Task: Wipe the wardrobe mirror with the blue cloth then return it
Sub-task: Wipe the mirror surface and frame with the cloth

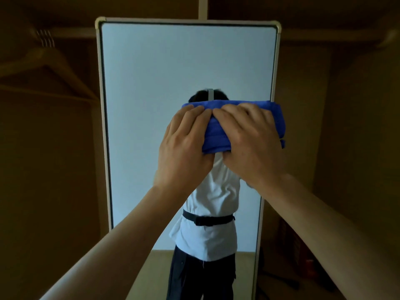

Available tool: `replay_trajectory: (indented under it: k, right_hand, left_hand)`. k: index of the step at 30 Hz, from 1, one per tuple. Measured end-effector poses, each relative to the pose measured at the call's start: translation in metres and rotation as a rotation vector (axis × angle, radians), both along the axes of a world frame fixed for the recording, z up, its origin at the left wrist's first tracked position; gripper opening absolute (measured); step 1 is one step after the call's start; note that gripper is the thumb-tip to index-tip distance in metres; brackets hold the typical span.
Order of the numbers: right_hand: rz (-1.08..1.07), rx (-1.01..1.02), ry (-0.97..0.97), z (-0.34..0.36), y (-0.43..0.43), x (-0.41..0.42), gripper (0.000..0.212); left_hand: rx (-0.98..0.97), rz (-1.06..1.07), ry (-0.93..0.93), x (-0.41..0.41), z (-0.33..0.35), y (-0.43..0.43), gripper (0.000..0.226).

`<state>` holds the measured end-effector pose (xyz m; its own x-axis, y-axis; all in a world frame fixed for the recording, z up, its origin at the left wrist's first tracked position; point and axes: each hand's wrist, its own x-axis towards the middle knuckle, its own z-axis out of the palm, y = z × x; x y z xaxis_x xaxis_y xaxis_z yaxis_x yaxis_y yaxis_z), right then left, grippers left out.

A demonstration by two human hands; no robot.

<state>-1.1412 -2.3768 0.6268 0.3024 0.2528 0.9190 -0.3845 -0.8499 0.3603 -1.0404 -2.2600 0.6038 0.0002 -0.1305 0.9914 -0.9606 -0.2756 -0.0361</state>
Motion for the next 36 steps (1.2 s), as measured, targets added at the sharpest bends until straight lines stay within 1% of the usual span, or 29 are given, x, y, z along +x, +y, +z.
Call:
replay_trajectory:
  k: [4,13,17,20,24,27,31,36]
  right_hand:
    - [0.004,0.028,0.022,-0.033,0.002,-0.002,0.046]
    - [0.001,0.109,0.086,-0.107,0.009,-0.002,0.051]
    - [0.015,0.147,0.115,-0.143,0.014,-0.003,0.047]
    - [0.014,0.192,0.149,-0.173,0.019,-0.005,0.048]
    - [0.003,0.246,0.194,-0.214,0.023,-0.008,0.045]
    - [-0.003,0.27,0.237,-0.247,0.025,-0.012,0.048]
    - [-0.014,0.31,0.285,-0.28,0.026,-0.015,0.05]
    - [-0.025,0.33,0.338,-0.325,0.026,-0.018,0.047]
  left_hand:
    - [0.017,-0.002,0.017,-0.001,-0.033,0.002,0.047]
    - [0.094,-0.016,0.1,-0.003,-0.106,0.01,0.049]
    - [0.142,-0.022,0.129,-0.005,-0.141,0.016,0.05]
    - [0.184,-0.031,0.171,-0.009,-0.17,0.022,0.052]
    - [0.242,-0.038,0.252,-0.015,-0.207,0.028,0.055]
    - [0.297,-0.017,0.284,-0.019,-0.238,0.032,0.057]
    - [0.318,-0.032,0.325,-0.022,-0.272,0.033,0.051]
    - [0.351,-0.045,0.368,-0.023,-0.318,0.035,0.051]
